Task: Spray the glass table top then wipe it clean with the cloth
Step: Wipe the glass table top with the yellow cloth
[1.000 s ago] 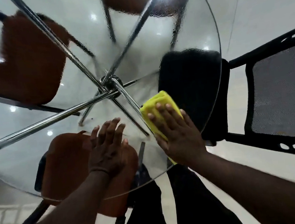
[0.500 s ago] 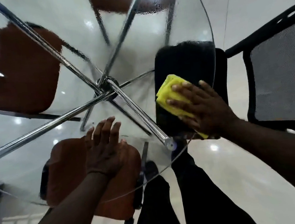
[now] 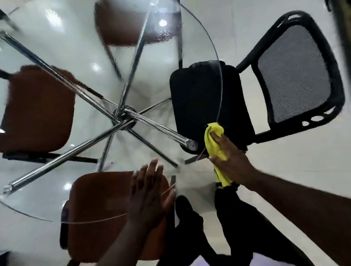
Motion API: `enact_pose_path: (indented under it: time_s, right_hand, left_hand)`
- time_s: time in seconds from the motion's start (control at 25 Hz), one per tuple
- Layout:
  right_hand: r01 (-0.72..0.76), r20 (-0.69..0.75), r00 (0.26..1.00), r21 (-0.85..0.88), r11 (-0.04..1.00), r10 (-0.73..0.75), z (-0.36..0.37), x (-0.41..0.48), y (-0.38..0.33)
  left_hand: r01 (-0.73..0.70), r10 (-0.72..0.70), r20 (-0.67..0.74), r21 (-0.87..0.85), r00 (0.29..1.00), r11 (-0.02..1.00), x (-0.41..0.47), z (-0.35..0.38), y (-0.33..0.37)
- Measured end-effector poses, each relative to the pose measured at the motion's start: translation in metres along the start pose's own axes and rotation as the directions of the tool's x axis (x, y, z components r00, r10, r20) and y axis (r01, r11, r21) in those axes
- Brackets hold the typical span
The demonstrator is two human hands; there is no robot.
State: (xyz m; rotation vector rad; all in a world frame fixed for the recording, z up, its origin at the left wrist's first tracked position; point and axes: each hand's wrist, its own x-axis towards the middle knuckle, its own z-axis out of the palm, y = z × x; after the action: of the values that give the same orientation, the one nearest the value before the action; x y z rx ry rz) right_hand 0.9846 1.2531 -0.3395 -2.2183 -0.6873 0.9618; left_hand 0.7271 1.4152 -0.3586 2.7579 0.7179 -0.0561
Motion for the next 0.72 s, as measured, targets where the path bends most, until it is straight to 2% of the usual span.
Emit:
enact_pose_path:
  time_s: [0.08, 0.12, 0.16, 0.24, 0.4, 0.56, 0.68, 0.72]
  right_hand:
    - [-0.096, 0.158, 0.983, -0.023, 0.995, 0.098, -0.039, -0.008, -0.001]
    - [-0.155, 0.182, 0.972, 0.032, 0.987, 0.147, -0.061, -0.014, -0.003]
    - [-0.213, 0.181, 0.965, 0.134, 0.968, 0.188, -0.089, -0.025, -0.005]
    - [-0.281, 0.191, 0.957, 0.421, 0.862, 0.218, -0.141, -0.055, 0.001]
    - [-0.192, 0.141, 0.981, 0.74, 0.644, 0.132, -0.239, -0.131, 0.033]
    - [-0.031, 0.035, 0.999, 0.891, 0.452, 0.0, -0.349, -0.188, 0.116]
    - [0.035, -0.034, 0.999, 0.969, 0.243, -0.007, -0.426, -0.242, 0.172]
    - [0.037, -0.039, 0.999, 0.977, 0.211, 0.002, -0.445, -0.253, 0.184]
  left_hand:
    - [0.064, -0.058, 0.093, -0.058, 0.994, 0.996, 0.0, -0.018, 0.015]
    - [0.106, -0.089, 0.146, -0.109, 0.985, 0.988, 0.008, -0.03, 0.023]
    - [0.157, -0.117, 0.209, -0.184, 0.971, 0.97, 0.02, -0.044, 0.036]
    - [0.216, -0.114, 0.316, -0.309, 0.942, 0.926, 0.048, -0.078, 0.071]
    - [0.113, 0.053, 0.345, -0.444, 0.937, 0.889, 0.12, -0.137, 0.186]
    - [-0.07, 0.213, 0.266, -0.459, 0.94, 0.885, 0.178, -0.176, 0.332]
    - [-0.169, 0.277, 0.213, -0.417, 0.937, 0.893, 0.212, -0.2, 0.435]
    - [-0.191, 0.294, 0.202, -0.413, 0.934, 0.891, 0.219, -0.203, 0.458]
